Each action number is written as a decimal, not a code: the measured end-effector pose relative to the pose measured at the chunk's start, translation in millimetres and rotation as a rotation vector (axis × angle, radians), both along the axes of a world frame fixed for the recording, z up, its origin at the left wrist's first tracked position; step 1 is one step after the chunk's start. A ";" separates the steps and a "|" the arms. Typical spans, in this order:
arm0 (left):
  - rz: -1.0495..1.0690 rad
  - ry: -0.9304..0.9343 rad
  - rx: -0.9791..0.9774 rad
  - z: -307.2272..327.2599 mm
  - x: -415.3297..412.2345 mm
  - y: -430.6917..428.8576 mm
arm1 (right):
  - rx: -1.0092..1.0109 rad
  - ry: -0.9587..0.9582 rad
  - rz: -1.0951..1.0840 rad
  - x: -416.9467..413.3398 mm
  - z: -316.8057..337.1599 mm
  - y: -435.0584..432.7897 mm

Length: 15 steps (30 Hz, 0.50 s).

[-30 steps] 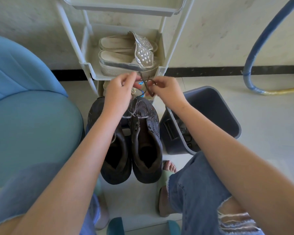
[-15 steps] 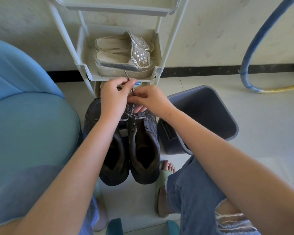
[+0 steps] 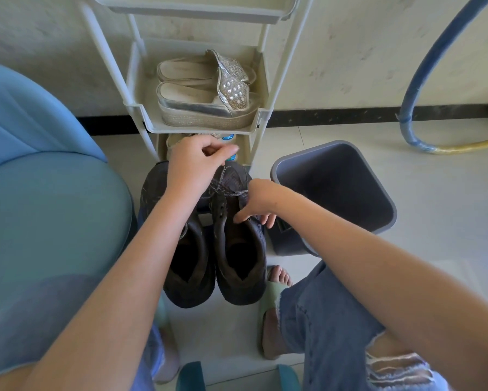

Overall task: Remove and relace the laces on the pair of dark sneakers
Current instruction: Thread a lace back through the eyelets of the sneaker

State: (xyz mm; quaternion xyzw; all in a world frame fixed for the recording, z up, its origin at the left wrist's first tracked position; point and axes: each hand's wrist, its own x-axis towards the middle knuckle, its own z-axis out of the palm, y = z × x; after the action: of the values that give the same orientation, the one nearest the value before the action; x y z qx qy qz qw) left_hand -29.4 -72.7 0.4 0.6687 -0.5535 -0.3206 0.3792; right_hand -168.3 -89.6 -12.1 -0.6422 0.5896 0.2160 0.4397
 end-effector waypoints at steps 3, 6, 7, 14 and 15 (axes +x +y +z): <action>-0.081 -0.025 0.112 -8.0 3.1 0.5 | -0.133 0.015 0.029 3.2 -5.4 0.9; -0.172 -0.042 0.234 -20.6 1.8 3.3 | -0.107 -0.083 -0.109 -6.9 -7.2 -6.2; -0.204 -0.066 0.268 -26.0 -0.7 4.6 | -0.099 -0.116 -0.157 -11.9 -7.7 -8.8; -0.102 -0.189 0.335 -58.6 -22.7 22.4 | -0.006 -0.288 -0.289 -30.3 -7.1 -13.1; -0.058 -0.206 0.322 -60.2 -25.8 24.2 | 0.013 -0.304 -0.336 -31.4 -8.0 -14.4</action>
State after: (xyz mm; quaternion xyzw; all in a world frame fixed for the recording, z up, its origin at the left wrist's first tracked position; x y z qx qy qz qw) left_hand -55.2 -48.5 -59.8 0.7338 -0.5498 -0.3457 0.1994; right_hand -199.7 -103.9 -20.1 -0.5574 0.6137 0.0443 0.5574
